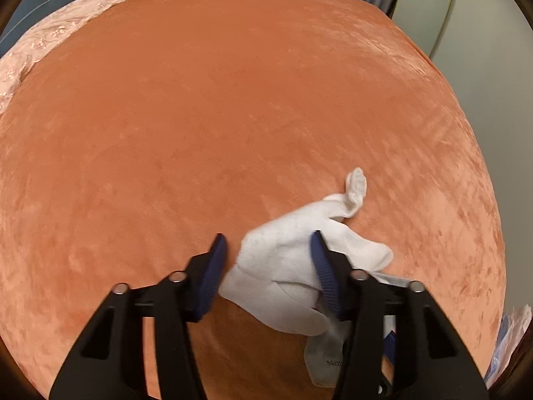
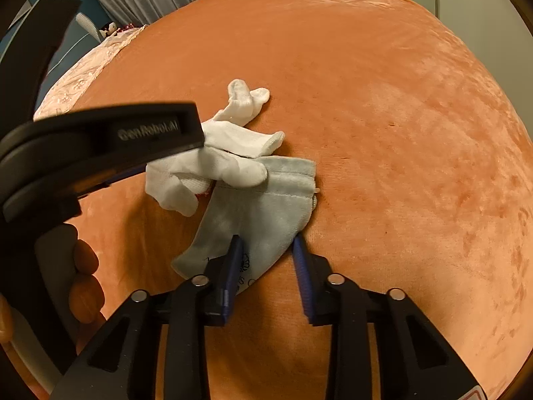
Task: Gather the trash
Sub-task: 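Move both tools back to the white glove and grey pouch on the bed, then grasp the white glove with the left tool while the right tool grasps the grey pouch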
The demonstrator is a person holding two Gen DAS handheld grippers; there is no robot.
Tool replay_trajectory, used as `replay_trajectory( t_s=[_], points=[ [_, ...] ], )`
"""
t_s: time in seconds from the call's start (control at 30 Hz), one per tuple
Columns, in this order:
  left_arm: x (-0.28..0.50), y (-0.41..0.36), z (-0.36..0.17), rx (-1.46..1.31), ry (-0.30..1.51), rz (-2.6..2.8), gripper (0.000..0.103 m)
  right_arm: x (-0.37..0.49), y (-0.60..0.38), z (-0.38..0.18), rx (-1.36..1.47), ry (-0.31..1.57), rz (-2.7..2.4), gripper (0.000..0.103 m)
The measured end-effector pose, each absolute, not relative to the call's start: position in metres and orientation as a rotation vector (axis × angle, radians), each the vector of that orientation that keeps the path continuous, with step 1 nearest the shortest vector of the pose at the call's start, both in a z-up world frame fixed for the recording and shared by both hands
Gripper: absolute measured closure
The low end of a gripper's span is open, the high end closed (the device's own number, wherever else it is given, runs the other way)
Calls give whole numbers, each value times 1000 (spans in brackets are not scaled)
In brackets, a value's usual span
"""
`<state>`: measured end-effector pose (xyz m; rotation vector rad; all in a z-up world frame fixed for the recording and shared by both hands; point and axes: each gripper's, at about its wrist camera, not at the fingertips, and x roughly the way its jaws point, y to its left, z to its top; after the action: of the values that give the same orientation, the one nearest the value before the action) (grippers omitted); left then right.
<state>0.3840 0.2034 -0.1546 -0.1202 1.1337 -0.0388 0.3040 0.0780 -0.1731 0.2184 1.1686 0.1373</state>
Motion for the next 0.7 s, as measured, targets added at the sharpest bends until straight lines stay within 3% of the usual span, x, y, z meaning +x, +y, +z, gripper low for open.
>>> replay_trajectory(
  t_s=[0.23,0.37,0.7],
  points=[
    [361,194,-158,-50,1122,-37,90,301,77,-173,214,1177,153,95],
    [341,196,-157,-80,1140,-47,94,289,72,-173,219,1183,152,100],
    [257,174,-156,-101,1161,-87,95,235,51,-168,212,1197,132,100]
  ],
)
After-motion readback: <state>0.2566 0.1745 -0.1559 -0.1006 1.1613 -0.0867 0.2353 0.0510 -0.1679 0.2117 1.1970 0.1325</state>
